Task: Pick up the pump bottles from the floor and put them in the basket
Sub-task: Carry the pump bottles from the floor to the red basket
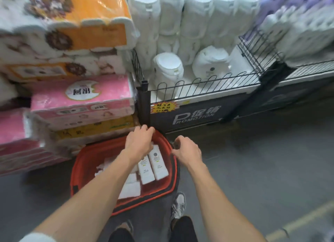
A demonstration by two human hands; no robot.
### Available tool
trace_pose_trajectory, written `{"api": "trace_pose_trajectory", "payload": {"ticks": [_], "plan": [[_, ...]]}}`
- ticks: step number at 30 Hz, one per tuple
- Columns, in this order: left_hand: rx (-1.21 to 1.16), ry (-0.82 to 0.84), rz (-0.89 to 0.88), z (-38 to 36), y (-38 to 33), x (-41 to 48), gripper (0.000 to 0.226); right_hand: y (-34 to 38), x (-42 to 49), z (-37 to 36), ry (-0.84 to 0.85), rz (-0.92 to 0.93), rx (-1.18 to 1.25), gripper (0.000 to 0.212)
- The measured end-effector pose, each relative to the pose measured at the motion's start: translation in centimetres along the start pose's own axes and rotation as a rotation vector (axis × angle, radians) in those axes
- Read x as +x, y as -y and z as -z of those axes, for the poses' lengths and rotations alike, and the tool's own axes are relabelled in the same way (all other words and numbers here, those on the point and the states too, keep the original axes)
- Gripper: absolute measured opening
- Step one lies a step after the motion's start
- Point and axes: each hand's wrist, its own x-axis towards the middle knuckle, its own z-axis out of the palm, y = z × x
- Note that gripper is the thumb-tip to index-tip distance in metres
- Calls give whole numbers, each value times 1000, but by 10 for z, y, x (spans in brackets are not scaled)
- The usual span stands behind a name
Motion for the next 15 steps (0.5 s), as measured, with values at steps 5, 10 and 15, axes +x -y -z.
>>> {"api": "trace_pose_trajectory", "payload": {"ticks": [5, 10, 15], "plan": [[18, -40, -161, 74, -46, -38, 54, 1, -65, 75, -69, -9, -81, 39], [56, -37, -309, 126, -86, -62, 51, -18, -119, 128, -129, -98, -98, 36], [73, -65, -475, 160, -143, -73, 44, -56, -161, 173, -182, -198, -79, 38]]}}
